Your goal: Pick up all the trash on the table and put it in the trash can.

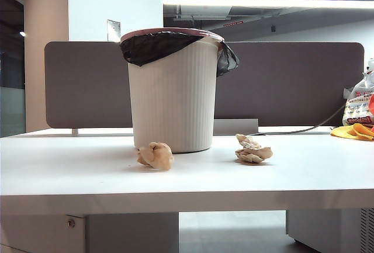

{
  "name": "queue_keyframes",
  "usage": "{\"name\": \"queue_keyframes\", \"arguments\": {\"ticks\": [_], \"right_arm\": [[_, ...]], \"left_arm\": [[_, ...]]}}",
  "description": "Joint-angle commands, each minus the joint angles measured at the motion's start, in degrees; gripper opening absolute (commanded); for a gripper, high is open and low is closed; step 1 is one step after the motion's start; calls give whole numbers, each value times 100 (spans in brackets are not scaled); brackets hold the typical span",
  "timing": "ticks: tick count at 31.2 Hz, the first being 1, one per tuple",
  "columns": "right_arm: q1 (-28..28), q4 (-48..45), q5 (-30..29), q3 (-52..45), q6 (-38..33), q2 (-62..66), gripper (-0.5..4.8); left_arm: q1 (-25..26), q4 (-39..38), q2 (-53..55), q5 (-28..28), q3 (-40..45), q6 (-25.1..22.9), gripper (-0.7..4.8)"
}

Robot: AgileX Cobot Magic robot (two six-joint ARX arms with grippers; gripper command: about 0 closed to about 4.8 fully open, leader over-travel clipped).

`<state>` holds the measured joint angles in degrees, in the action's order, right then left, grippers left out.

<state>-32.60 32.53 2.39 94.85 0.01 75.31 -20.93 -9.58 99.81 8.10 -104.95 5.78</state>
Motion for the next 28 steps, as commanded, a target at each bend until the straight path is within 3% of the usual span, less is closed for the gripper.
{"name": "queue_keyframes", "arguments": {"ticks": [1,11,12,13,15,16,22,28], "right_arm": [[0,-52,-103,68,24,42,-5],[0,118,-125,68,24,48,-5],[0,142,-125,68,26,48,-5],[0,170,-125,68,26,48,-5],[0,201,-127,66,26,48,-5],[0,201,-127,66,26,48,-5],[0,109,-125,68,22,44,-5],[-2,260,-238,66,-9,0,-5]], "left_arm": [[13,-278,498,-114,-533,-282,-6],[17,-498,1176,-621,-739,-487,-1],[15,-496,1180,-669,-739,-498,35],[15,-479,1180,-706,-739,-496,156],[15,-422,1172,-697,-743,-496,447],[15,-387,1172,-695,-743,-494,479],[15,-713,1156,-684,-887,-494,479],[9,-1786,916,-398,-1416,-417,479]]}}
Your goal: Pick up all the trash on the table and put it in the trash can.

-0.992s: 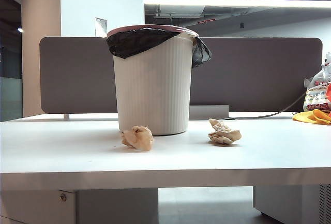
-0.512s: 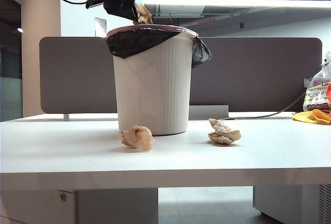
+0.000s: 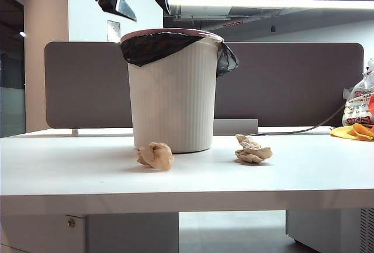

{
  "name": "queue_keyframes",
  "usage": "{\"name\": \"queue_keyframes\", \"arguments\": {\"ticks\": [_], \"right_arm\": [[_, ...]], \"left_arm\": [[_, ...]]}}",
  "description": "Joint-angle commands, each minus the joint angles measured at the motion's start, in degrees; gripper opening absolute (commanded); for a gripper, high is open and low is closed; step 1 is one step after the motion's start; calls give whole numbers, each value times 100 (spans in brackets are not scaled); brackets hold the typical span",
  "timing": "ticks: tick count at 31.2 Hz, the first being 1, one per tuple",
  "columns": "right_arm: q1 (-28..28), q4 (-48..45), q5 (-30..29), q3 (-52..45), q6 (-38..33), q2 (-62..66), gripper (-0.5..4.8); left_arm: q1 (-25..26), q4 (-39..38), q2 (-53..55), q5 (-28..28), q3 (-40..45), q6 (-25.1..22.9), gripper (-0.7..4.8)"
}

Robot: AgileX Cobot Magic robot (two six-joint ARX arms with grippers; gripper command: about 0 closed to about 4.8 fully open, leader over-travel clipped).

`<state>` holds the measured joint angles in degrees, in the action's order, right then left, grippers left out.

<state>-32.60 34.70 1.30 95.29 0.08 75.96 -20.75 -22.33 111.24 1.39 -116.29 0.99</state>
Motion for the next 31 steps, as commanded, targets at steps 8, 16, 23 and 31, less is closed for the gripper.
{"name": "queue_keyframes", "arguments": {"ticks": [8,16,23,31], "right_arm": [[-17,203,-575,22,-146,-345,-5],[-22,420,-649,22,-151,-903,-5],[-22,922,-651,20,-146,-1327,-5],[-22,1222,-890,20,-127,-1670,-5]], "left_arm": [[-39,-1440,-876,2090,-393,927,479],[-223,-3390,-1250,2577,-389,520,479],[-758,-4756,-1368,1108,-308,-282,479],[-1397,-4872,-1462,1075,186,-7,479]]}}
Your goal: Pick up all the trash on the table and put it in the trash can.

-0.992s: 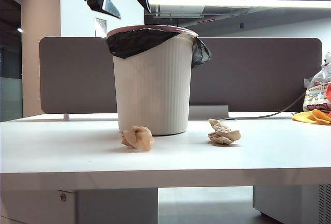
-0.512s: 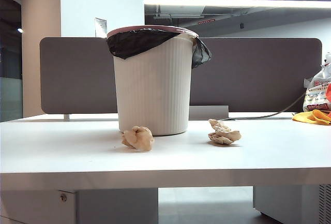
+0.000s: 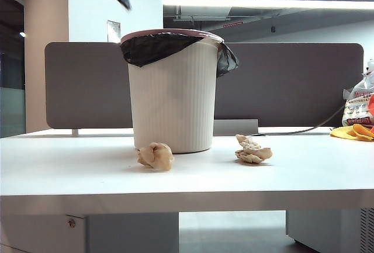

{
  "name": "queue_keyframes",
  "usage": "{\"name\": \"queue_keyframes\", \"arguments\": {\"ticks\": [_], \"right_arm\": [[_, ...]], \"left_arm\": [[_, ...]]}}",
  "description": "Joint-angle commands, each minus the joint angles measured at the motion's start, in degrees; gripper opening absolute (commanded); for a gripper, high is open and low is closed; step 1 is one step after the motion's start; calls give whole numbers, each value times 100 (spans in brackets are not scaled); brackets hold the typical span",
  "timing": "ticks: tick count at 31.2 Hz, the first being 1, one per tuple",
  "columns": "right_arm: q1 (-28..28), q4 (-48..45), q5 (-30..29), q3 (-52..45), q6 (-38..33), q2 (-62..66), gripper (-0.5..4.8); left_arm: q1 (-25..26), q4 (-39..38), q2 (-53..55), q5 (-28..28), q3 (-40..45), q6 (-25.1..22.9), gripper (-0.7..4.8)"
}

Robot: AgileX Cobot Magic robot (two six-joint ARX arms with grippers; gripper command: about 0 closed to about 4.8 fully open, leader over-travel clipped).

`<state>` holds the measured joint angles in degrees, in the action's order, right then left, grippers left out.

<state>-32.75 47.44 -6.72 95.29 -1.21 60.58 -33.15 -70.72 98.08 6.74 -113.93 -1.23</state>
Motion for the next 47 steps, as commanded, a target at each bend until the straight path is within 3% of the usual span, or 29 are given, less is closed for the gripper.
{"name": "queue_keyframes", "arguments": {"ticks": [1,8,19,22,26,30,34,37,41,45,47], "right_arm": [[-7,-55,-87,17,13,-164,-5],[-7,-63,-83,17,151,-219,-5],[-7,-404,-94,-68,214,-149,-5],[-7,-713,-168,-219,197,-127,-5],[-7,-1027,-540,-529,-55,-109,-5],[-9,-922,-573,-717,-81,-111,-5],[-11,-599,-568,-765,-68,-114,-5],[-11,-520,-570,-896,-15,-155,-5],[-11,-529,-754,-1237,170,-225,-5],[-11,-529,-870,-1620,199,-234,-5],[-11,-570,-925,-1851,308,-236,-5]], "left_arm": [[-221,-28,-229,640,-50,267,479],[-713,61,-1497,339,-50,660,479],[-1331,-892,-3357,-1521,7,1257,479],[-1502,-752,-3832,-1980,387,1414,479],[-1600,96,-4476,-2103,1528,1370,479],[-1598,1565,-4986,-2017,3195,1095,479],[-1598,2940,-5025,-1812,4631,1038,479],[-1567,3845,-4728,-2153,5532,1126,479],[-1567,4889,-4085,-2951,6249,1110,479],[-1530,5495,-3132,-2948,6382,1082,479],[-1390,5783,-2680,-2693,6382,1086,479]]}}
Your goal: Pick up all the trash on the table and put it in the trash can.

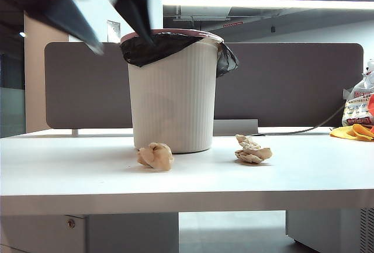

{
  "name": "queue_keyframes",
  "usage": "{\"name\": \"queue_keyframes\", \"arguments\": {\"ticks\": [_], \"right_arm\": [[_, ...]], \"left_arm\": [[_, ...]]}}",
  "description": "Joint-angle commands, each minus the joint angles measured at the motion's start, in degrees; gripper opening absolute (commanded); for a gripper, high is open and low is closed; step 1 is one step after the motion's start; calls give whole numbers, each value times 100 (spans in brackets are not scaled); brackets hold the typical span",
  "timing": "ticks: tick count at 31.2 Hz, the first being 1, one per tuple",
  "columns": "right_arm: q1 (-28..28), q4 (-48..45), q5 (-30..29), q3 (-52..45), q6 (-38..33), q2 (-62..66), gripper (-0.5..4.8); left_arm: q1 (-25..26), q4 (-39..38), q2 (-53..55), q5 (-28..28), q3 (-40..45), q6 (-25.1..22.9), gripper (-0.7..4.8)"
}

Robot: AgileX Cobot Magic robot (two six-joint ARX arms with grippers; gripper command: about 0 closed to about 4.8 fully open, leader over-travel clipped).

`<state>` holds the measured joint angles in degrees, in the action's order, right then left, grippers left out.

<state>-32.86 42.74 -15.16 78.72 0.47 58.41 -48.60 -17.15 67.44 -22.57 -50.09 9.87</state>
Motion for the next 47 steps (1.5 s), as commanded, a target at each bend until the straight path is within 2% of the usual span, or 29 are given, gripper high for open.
{"name": "queue_keyframes", "arguments": {"ticks": [1,5,7,9,15,21,30,41,45,46,47], "right_arm": [[0,-142,-160,-308,166,-20,-5],[0,-315,-190,-809,306,-57,-5],[0,-332,-197,-977,304,-94,-5],[2,-365,-190,-1130,304,-144,-5],[0,-428,-197,-1231,299,-190,-5],[2,-590,-190,-1231,297,-188,-5],[4,-669,-192,-1231,273,-175,-5],[4,-664,-153,-1231,254,-155,-5],[4,-662,-153,-1231,227,-155,-5],[4,-667,-153,-1231,225,-155,-5],[4,-667,-153,-1231,225,-155,-5]], "left_arm": [[214,568,573,389,-2,-15,479],[595,1036,1281,699,-2,387,479],[855,1263,1512,1069,-2,566,479],[1099,1580,1707,1460,-2,669,479],[1482,2341,2168,1952,-7,710,479],[1519,2461,2514,2153,-15,710,479],[1523,2887,2896,2149,-35,710,479],[1526,2581,3364,2277,-339,723,479],[1532,2524,3410,2218,-339,907,476],[1532,2485,3410,2221,-337,905,384],[1532,2463,3410,2225,-337,905,266]]}}
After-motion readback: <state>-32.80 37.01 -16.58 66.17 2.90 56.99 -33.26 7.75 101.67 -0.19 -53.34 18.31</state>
